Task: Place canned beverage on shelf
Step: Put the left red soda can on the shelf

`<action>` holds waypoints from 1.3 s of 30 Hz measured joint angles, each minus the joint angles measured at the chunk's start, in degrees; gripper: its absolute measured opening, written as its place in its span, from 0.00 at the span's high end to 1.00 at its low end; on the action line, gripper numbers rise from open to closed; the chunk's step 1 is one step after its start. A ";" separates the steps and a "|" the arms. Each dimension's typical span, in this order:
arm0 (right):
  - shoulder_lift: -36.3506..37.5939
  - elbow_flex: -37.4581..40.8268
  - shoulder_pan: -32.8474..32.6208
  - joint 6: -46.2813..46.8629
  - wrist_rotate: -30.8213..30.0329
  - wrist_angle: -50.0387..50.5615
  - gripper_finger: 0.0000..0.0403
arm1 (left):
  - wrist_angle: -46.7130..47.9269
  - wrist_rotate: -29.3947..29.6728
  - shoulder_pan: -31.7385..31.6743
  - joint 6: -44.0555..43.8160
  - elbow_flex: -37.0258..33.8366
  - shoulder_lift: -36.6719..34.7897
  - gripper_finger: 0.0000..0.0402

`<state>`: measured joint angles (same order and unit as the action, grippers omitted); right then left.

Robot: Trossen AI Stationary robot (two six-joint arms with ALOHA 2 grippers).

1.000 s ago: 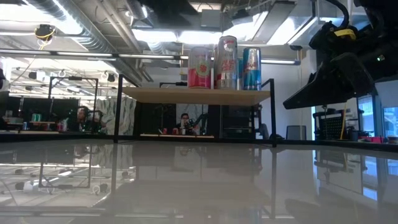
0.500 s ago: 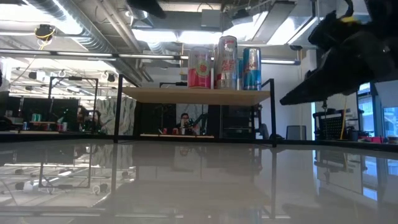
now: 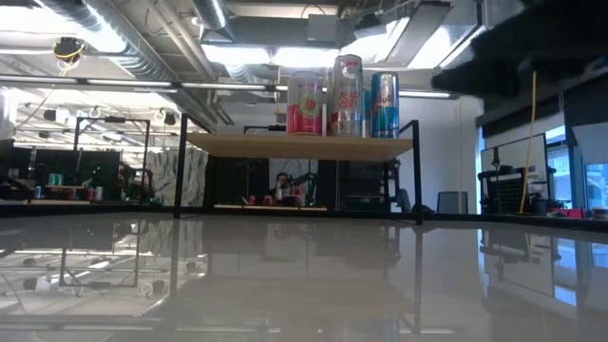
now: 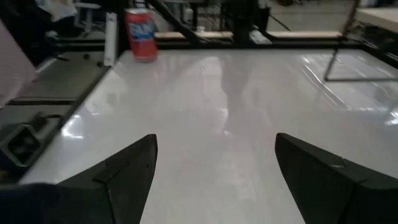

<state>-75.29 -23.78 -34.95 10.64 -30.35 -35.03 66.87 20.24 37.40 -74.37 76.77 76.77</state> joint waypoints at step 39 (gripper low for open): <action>-17.09 -11.16 -5.91 10.76 2.55 0.61 0.20 | 5.03 -23.66 27.82 -60.05 -0.04 15.79 0.12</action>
<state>-92.38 -34.94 -40.86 21.40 -27.80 -34.41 71.90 -3.42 65.22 -134.41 76.73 92.56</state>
